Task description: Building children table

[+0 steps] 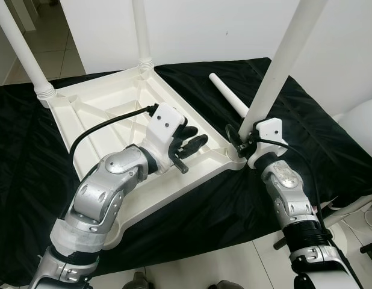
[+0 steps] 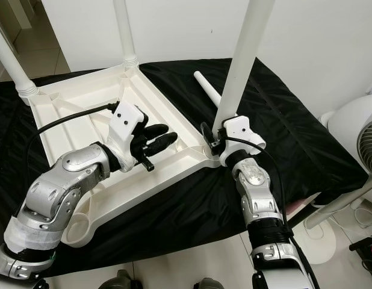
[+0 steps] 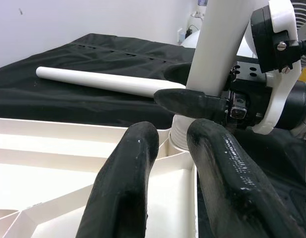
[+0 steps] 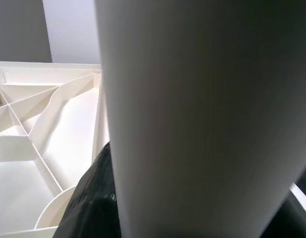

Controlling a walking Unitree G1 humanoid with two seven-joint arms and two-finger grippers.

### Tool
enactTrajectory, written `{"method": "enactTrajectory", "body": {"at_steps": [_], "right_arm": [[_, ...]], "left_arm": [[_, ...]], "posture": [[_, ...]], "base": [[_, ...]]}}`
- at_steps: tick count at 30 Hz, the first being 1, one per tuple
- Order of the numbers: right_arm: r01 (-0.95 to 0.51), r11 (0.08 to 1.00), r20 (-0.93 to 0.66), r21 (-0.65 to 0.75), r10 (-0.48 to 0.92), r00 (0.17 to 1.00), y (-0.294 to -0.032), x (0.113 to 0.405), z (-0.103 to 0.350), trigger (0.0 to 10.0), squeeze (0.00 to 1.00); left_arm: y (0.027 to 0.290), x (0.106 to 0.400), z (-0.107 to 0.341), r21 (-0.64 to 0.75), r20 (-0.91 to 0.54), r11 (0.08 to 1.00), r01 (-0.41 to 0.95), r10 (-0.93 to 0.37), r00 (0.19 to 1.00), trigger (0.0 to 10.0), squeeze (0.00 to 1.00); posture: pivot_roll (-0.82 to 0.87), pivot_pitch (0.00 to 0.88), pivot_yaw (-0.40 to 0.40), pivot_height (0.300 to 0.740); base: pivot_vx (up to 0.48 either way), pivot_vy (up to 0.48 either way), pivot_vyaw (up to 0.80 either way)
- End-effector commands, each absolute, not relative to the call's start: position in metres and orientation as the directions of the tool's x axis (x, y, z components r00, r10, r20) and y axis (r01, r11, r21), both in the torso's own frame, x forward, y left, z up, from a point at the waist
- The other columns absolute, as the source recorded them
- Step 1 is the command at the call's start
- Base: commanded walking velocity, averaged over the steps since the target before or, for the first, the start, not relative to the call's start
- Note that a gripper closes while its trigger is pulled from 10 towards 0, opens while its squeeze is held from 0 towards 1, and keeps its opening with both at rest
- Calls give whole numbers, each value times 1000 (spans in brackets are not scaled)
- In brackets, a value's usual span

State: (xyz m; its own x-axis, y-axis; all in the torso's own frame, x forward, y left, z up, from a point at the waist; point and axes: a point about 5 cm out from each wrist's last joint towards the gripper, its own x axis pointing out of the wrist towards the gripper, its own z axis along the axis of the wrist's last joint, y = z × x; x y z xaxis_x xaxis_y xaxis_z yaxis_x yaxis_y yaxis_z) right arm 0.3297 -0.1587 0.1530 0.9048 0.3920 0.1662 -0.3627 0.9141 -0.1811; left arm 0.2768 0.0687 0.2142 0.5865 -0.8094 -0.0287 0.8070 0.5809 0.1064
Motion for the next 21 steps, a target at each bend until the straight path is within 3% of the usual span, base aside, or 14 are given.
{"method": "enactTrajectory", "body": {"at_steps": [1, 21], "right_arm": [[-443, 876, 50, -189, 459, 887, -157, 323, 129, 10000, 0], [-480, 877, -5, 23, 481, 877, -155, 332, 122, 10000, 0]], "left_arm": [[68, 276, 215, 98, -36, 567, 818, -819, 572, 10000, 0], [69, 276, 220, 97, -24, 585, 805, -807, 590, 10000, 0]], "posture": [[-61, 0, 37, 740], [-48, 3, 25, 740]], "base": [[0, 0, 0], [0, 0, 0]]}}
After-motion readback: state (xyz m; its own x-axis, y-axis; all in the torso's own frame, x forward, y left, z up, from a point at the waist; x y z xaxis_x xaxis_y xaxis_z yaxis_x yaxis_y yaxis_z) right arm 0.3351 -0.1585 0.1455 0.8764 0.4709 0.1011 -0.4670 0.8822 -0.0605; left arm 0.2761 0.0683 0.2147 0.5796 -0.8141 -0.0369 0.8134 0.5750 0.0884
